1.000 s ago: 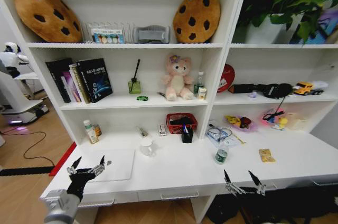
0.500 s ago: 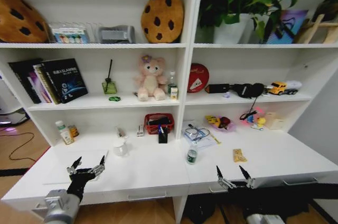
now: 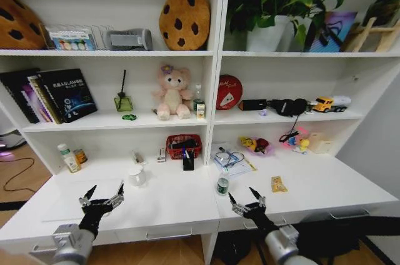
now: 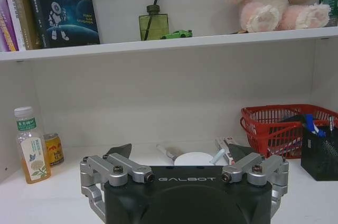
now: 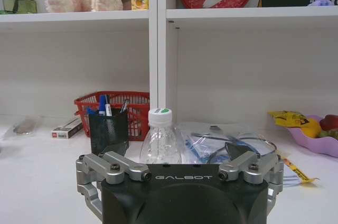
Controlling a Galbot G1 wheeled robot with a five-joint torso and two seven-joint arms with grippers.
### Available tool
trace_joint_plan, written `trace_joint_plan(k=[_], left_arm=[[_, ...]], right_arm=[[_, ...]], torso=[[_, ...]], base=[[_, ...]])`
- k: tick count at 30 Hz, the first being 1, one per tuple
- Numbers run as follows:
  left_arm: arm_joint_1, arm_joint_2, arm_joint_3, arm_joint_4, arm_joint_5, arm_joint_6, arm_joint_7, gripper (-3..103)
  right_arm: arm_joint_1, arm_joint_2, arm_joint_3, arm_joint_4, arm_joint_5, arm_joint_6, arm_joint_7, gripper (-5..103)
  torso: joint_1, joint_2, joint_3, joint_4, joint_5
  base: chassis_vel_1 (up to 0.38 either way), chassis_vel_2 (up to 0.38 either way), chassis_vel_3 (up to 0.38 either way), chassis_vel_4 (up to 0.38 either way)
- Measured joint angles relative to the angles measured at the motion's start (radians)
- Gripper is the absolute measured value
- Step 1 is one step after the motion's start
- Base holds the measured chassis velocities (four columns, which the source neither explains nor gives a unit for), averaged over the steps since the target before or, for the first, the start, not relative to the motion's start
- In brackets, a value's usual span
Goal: Organize the objects on the table.
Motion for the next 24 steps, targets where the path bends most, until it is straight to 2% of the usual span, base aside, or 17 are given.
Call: trace_joint_plan(k=[1,7,15,24], left_arm=[[0.0,0.0,0.0,0.0,0.0,0.0,0.0,100],[0.0,0.0,0.0,0.0,0.0,0.0,0.0,100],[0.0,0.0,0.0,0.0,0.0,0.0,0.0,100],[0.0,0.0,0.0,0.0,0.0,0.0,0.0,100]], right_arm=[[0.07,-0.016,-0.036,-0.037,0.033,-0.019,0.014,100],[0.229,-0.04,-0.131,-0.18,0.088,-0.039,-0.004,100],[0.409,-0.027,-0.269,-0.32,0.094,-0.027,-0.039,100],[0.469,-0.005,-0.312,-0.378,0.093,-0.019,-0.045,100]], torso=[[0.0,0.0,0.0,0.0,0.0001],[0.0,0.0,0.0,-0.0001,-0.0001],[0.0,0.0,0.0,-0.0001,-0.0001],[0.0,0.0,0.0,-0.0001,-0.0003]], base=[[0.0,0.0,0.0,0.0],[0.0,0.0,0.0,0.0],[0.0,0.0,0.0,0.0],[0.0,0.0,0.0,0.0]])
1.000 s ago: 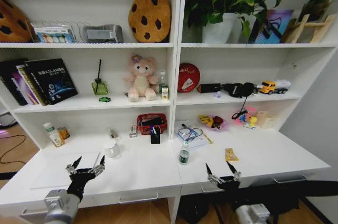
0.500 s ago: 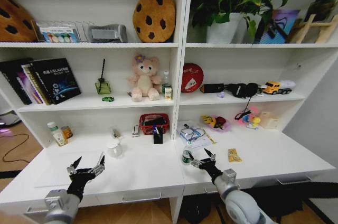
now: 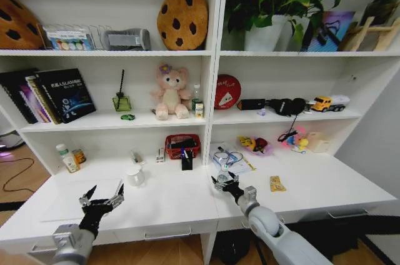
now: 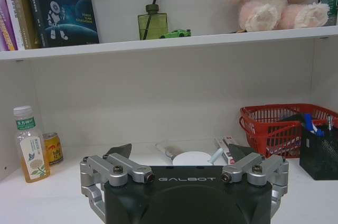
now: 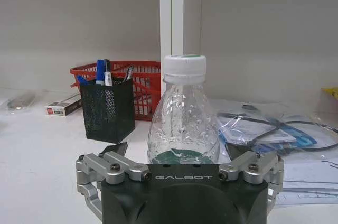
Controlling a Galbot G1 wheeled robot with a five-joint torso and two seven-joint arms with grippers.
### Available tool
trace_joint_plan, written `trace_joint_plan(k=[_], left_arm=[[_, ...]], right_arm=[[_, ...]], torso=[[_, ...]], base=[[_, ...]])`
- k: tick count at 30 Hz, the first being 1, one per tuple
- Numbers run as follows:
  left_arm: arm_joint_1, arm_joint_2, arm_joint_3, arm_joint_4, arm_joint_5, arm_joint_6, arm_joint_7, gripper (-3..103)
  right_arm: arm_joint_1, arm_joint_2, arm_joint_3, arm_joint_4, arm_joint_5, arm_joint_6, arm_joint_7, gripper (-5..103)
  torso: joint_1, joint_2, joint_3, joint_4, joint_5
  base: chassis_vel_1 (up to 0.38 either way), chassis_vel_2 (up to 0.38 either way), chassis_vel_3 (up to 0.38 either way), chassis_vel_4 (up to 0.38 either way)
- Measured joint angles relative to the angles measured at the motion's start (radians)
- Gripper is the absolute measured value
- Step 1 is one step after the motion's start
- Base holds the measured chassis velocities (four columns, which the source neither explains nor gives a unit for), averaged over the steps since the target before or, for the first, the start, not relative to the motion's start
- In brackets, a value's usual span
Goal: Organize the objects on the table.
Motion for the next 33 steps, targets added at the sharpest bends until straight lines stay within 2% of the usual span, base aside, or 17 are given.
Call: trace_joint_plan(k=[2,5,9,11,13,14,18,20,26,33], left_arm=[[0.0,0.0,0.0,0.0,0.0,0.0,0.0,100],[0.0,0.0,0.0,0.0,0.0,0.0,0.0,100],[0.0,0.0,0.0,0.0,0.0,0.0,0.0,100],[0.0,0.0,0.0,0.0,0.0,0.0,0.0,100],[0.0,0.0,0.0,0.0,0.0,0.0,0.0,100],[0.0,0.0,0.0,0.0,0.0,0.0,0.0,100],[0.0,0.0,0.0,0.0,0.0,0.0,0.0,100],[0.0,0.0,0.0,0.0,0.0,0.0,0.0,100],[0.0,0.0,0.0,0.0,0.0,0.0,0.0,100],[0.0,0.0,0.0,0.0,0.0,0.0,0.0,100]], right_arm=[[0.016,0.008,-0.014,-0.027,0.0,0.006,-0.005,103],[0.037,0.022,-0.026,-0.064,-0.007,0.013,-0.016,98],[0.04,0.038,-0.025,-0.088,-0.029,0.045,-0.03,77],[0.037,0.04,-0.019,-0.092,-0.036,0.05,-0.035,77],[0.031,0.044,-0.012,-0.095,-0.043,0.055,-0.039,66],[0.031,0.044,-0.012,-0.095,-0.043,0.055,-0.039,66],[0.016,0.051,0.0,-0.093,-0.049,0.059,-0.054,44],[0.01,0.051,0.004,-0.09,-0.05,0.056,-0.064,44],[-0.003,0.054,0.013,-0.085,-0.05,0.055,-0.085,27],[-0.019,0.058,0.018,-0.07,-0.049,0.057,-0.094,25]], torso=[[0.0,0.0,0.0,-0.0001,0.0002],[0.0,0.0,0.0,-0.0001,0.0],[0.0,0.0,0.0,-0.0001,0.0001],[0.0,0.0,0.0,-0.0001,0.0001],[0.0,0.0,0.0,-0.0001,0.0001],[0.0,0.0,0.0,-0.0001,0.0001],[0.0,0.0,0.0,0.0,0.0],[0.0,0.0,0.0,-0.0001,0.0],[0.0,0.0,0.0,-0.0001,0.0],[0.0,0.0,0.0,-0.0001,0.0002]], base=[[0.0,0.0,0.0,0.0],[0.0,0.0,0.0,0.0],[0.0,0.0,0.0,0.0],[0.0,0.0,0.0,0.0],[0.0,0.0,0.0,0.0],[0.0,0.0,0.0,0.0],[0.0,0.0,0.0,0.0],[0.0,0.0,0.0,0.0],[0.0,0.0,0.0,0.0],[0.0,0.0,0.0,0.0]])
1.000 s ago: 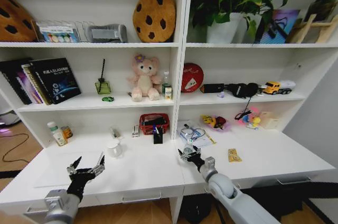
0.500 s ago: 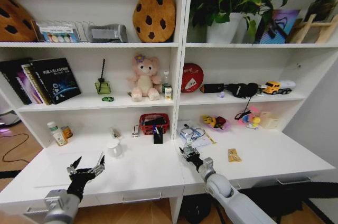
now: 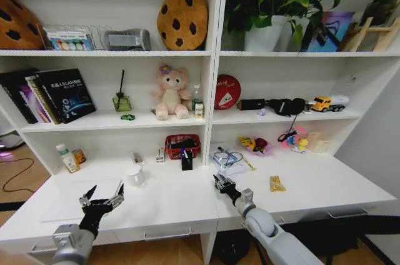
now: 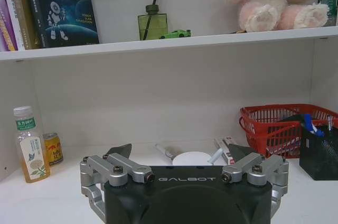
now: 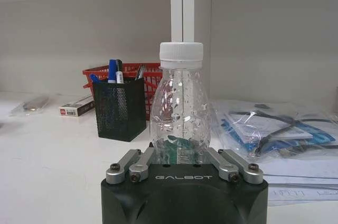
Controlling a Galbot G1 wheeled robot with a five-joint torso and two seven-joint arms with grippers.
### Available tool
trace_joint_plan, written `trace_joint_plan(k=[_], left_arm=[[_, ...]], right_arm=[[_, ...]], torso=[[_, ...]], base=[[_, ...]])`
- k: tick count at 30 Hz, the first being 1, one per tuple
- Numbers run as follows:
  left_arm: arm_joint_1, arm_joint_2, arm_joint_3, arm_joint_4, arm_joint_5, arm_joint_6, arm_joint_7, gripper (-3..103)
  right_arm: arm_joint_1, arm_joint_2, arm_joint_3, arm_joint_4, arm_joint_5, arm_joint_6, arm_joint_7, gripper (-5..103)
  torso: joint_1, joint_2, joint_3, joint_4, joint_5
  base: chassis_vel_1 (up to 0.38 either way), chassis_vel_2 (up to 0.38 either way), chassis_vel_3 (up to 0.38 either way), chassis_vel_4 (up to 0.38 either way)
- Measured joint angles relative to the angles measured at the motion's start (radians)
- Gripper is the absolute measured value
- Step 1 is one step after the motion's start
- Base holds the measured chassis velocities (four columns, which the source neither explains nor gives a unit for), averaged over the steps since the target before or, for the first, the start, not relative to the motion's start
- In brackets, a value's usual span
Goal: Organize the objects on the table.
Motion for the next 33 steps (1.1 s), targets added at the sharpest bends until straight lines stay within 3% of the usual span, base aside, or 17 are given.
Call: trace_joint_plan(k=[8,12,14,15,18,19,21,23,25,26,28,29,31,33], left_arm=[[0.0,0.0,0.0,0.0,0.0,0.0,0.0,100],[0.0,0.0,0.0,0.0,0.0,0.0,0.0,100],[0.0,0.0,0.0,0.0,0.0,0.0,0.0,100],[0.0,0.0,0.0,0.0,0.0,0.0,0.0,100],[0.0,0.0,0.0,0.0,0.0,0.0,0.0,100],[0.0,0.0,0.0,0.0,0.0,0.0,0.0,100],[0.0,0.0,0.0,0.0,0.0,0.0,0.0,100],[0.0,0.0,0.0,0.0,0.0,0.0,0.0,100],[0.0,0.0,0.0,0.0,0.0,0.0,0.0,100],[0.0,0.0,0.0,0.0,0.0,0.0,0.0,100],[0.0,0.0,0.0,0.0,0.0,0.0,0.0,100],[0.0,0.0,0.0,0.0,0.0,0.0,0.0,100],[0.0,0.0,0.0,0.0,0.0,0.0,0.0,100],[0.0,0.0,0.0,0.0,0.0,0.0,0.0,100]], right_arm=[[-0.036,-0.013,0.021,0.044,0.006,0.0,-0.001,25],[-0.166,-0.055,0.079,0.144,-0.006,0.026,-0.015,25],[-0.278,-0.069,0.152,0.202,-0.097,0.109,-0.047,25],[-0.278,-0.069,0.152,0.202,-0.097,0.109,-0.047,25],[-0.426,-0.065,0.278,0.275,-0.283,0.232,-0.1,25],[-0.426,-0.065,0.278,0.275,-0.283,0.232,-0.1,25],[-0.563,-0.05,0.361,0.304,-0.408,0.325,-0.145,25],[-0.608,-0.042,0.384,0.31,-0.442,0.355,-0.159,25],[-0.728,-0.001,0.445,0.297,-0.562,0.493,-0.21,25],[-0.728,-0.001,0.445,0.297,-0.562,0.493,-0.21,25],[-0.801,0.053,0.471,0.232,-0.661,0.614,-0.239,25],[-0.801,0.053,0.471,0.232,-0.661,0.614,-0.239,25],[-0.858,0.108,0.477,0.138,-0.729,0.699,-0.251,25],[-0.873,0.125,0.478,0.091,-0.751,0.726,-0.258,25]], torso=[[0.0,0.0,0.0,0.0004,0.0005],[0.0,0.0,0.0,-0.0003,0.0],[0.0,0.0,0.0,-0.0003,0.0002],[0.0,0.0,0.0,-0.0003,0.0002],[0.0,0.0,0.0,0.0003,0.0],[0.0,0.0,0.0,0.0003,0.0],[0.0,0.0,0.0,-0.0001,0.0001],[0.0,0.0,0.0,-0.0003,0.0],[0.0,0.0,0.0,0.0001,-0.0002],[0.0,0.0,0.0,0.0001,-0.0002],[0.0,0.0,0.0,0.0002,0.0002],[0.0,0.0,0.0,0.0002,0.0002],[0.0,0.0,0.0,-0.0003,0.0],[0.0,0.0,0.0,-0.0003,-0.0002]], base=[[0.0,0.0,0.0,0.0],[0.0,0.0,0.0,0.0],[0.0,0.0,0.0,0.0],[0.0,0.0,0.0,0.0],[0.0,0.0,0.0,0.0],[0.0,0.0,0.0,0.0],[0.0,0.0,0.0,0.0],[0.0,0.0,0.0,0.0],[0.0,0.0,0.0,0.0],[0.0,0.0,0.0,0.0],[0.0,0.0,0.0,0.0],[0.0,0.0,0.0,0.0],[0.0,0.0,0.0,0.0],[0.0,0.0,0.0,0.0]])
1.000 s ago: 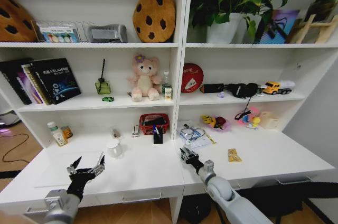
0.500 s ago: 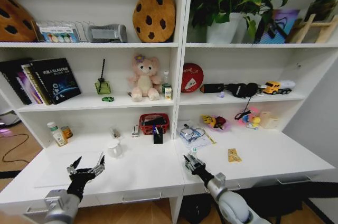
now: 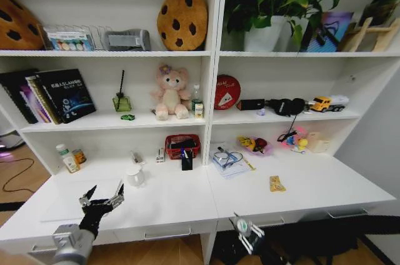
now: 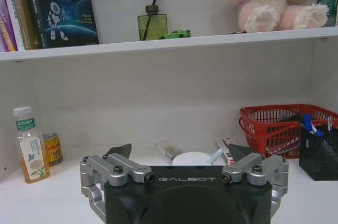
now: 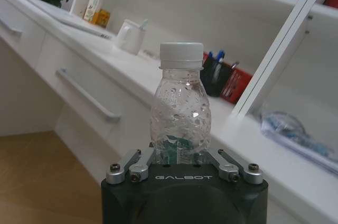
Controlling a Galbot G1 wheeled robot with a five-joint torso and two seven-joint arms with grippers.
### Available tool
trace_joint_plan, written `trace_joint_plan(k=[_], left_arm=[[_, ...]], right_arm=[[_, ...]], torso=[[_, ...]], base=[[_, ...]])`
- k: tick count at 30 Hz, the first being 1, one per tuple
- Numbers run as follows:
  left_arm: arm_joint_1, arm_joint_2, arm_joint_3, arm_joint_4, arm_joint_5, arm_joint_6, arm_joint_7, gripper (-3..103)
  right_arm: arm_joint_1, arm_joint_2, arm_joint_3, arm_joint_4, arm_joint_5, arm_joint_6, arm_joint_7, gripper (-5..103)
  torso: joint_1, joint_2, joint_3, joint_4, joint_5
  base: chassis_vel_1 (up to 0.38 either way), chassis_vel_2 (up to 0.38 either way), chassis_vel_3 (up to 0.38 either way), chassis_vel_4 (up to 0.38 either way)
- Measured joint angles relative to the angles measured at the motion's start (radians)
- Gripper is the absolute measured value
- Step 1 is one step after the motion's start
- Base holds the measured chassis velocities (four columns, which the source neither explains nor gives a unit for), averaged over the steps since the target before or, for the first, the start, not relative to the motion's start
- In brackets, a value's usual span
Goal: Organize the objects on the table.
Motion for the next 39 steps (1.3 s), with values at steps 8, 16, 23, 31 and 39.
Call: trace_joint_plan(k=[8,16,23,31,39], left_arm=[[0.0,0.0,0.0,0.0,0.0,0.0,0.0,100],[0.0,0.0,0.0,0.0,0.0,0.0,0.0,100],[0.0,0.0,0.0,0.0,0.0,0.0,0.0,100],[0.0,0.0,0.0,0.0,0.0,0.0,0.0,100],[0.0,0.0,0.0,0.0,0.0,0.0,0.0,100]], right_arm=[[0.096,0.029,-0.018,-0.373,-0.081,0.05,0.002,25],[0.328,0.089,-0.084,-0.825,0.125,-0.142,0.022,25],[0.46,0.132,-0.073,-0.834,0.155,-0.362,0.079,25],[0.623,0.168,-0.079,-0.96,0.241,-0.473,0.143,25],[0.95,0.216,-0.098,-1.311,0.21,-0.209,0.211,25]], torso=[[0.0,0.0,0.0,0.0003,0.0004],[0.0,0.0,0.0,-0.0003,0.0005],[0.0,0.0,0.0,0.0005,-0.0002],[0.0,0.0,0.0,0.0002,0.0],[0.0,0.0,0.0,0.0007,0.0001]], base=[[0.0,0.0,0.0,0.0],[0.0,0.0,0.0,0.0],[0.0,0.0,0.0,0.0],[0.0,0.0,0.0,0.0],[0.0,0.0,0.0,0.0]])
